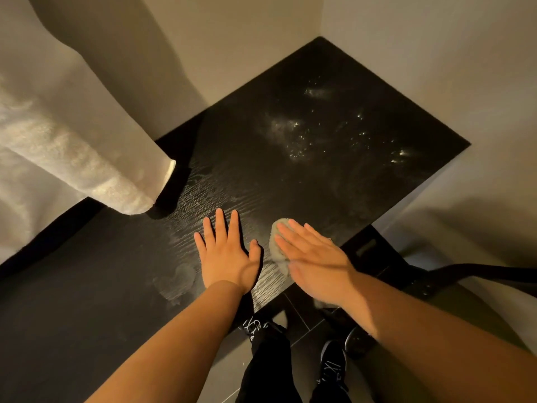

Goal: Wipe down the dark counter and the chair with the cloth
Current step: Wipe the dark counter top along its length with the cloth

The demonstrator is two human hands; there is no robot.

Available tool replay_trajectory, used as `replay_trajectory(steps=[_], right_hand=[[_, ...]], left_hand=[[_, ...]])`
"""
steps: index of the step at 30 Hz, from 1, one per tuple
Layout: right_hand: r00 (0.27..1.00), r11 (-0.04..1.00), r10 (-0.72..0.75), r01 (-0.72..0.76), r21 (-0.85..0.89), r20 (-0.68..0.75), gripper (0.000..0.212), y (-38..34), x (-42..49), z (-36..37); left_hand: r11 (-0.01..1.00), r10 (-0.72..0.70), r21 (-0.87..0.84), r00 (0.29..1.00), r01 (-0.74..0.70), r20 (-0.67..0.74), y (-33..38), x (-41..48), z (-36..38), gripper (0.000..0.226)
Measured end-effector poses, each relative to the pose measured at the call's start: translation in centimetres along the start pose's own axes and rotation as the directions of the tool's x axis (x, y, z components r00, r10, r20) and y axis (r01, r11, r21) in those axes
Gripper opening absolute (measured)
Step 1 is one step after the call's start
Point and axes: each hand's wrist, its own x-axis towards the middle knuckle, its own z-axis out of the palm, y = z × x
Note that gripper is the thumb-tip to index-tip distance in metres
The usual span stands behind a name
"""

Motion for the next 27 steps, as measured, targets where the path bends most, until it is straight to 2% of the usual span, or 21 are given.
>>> replay_trajectory(steps=[1,2,3,5,6,8,10,12,15,17,18,19,20,22,25,27], right_hand=[[0.998,0.998,-0.061,0.061,-0.016,0.03,0.068,1.5,0.2,-0.6],[0.993,0.999,-0.042,0.045,-0.029,0.107,0.069,3.2,0.5,-1.3],[0.989,0.998,0.056,-0.052,-0.032,0.139,0.071,4.6,0.7,-1.6],[0.951,0.95,0.309,-0.308,-0.054,0.009,0.074,6.9,0.7,-2.4],[0.921,0.919,0.387,-0.389,-0.055,-0.047,0.072,7.4,0.7,-3.0],[0.873,0.874,0.486,-0.486,-0.004,-0.051,0.068,6.8,0.9,-2.9],[0.886,0.89,0.457,-0.455,0.043,-0.083,0.067,4.1,0.8,-1.9],[0.945,0.958,0.286,-0.281,0.054,-0.155,0.066,0.7,-0.4,0.0],[0.991,0.996,0.085,-0.083,0.023,-0.107,0.067,-0.5,-2.2,0.6],[0.998,0.998,0.058,-0.058,-0.023,-0.004,0.076,3.2,-1.2,-0.7],[0.991,0.99,0.119,-0.115,-0.076,0.054,0.075,5.2,-0.9,-0.8],[0.976,0.975,0.212,-0.208,-0.073,0.045,0.07,6.9,-1.1,-1.0],[0.952,0.953,0.301,-0.303,-0.022,-0.051,0.069,8.8,-1.5,-1.0],[0.85,0.89,0.455,-0.435,0.132,-0.264,0.058,11.8,-3.1,-1.1],[0.8,0.81,0.586,-0.571,0.133,-0.129,0.064,9.9,-2.1,-2.3],[0.883,0.882,0.465,-0.455,0.122,-0.065,0.064,6.2,-1.5,-2.0]], left_hand=[[1.0,0.002,-0.001,1.0,-0.002,-0.002,0.0,0.0,0.0,0.084],[1.0,0.003,-0.002,1.0,-0.003,-0.006,0.0,0.0,0.0,0.083],[1.0,0.004,-0.002,1.0,-0.004,-0.008,0.0,0.0,0.1,0.083],[1.0,0.002,-0.006,1.0,-0.002,-0.013,0.0,0.0,0.0,0.083],[1.0,0.002,-0.007,1.0,-0.002,-0.014,0.0,0.0,0.0,0.083],[1.0,0.004,-0.004,1.0,-0.004,-0.015,0.0,0.0,0.1,0.083],[1.0,0.003,-0.004,1.0,-0.003,-0.011,-0.1,0.1,0.1,0.082],[1.0,0.001,-0.009,1.0,-0.001,-0.01,-0.1,0.0,0.1,0.082],[1.0,0.005,-0.011,1.0,-0.005,-0.026,-0.1,0.0,0.1,0.082],[1.0,0.011,-0.008,0.999,-0.012,-0.038,-0.2,0.0,0.0,0.082],[1.0,0.016,-0.005,0.999,-0.016,-0.042,-0.2,0.0,0.0,0.082],[1.0,0.017,-0.004,0.999,-0.017,-0.044,-0.1,0.0,0.1,0.082],[1.0,0.015,-0.005,0.999,-0.016,-0.045,-0.2,0.0,0.1,0.082],[1.0,0.015,-0.012,0.999,-0.015,-0.049,-0.2,0.0,0.2,0.082],[1.0,0.014,-0.016,0.999,-0.015,-0.049,-0.3,0.1,0.2,0.081],[1.0,0.009,-0.017,0.999,-0.009,-0.043,-0.2,0.0,0.1,0.079]])
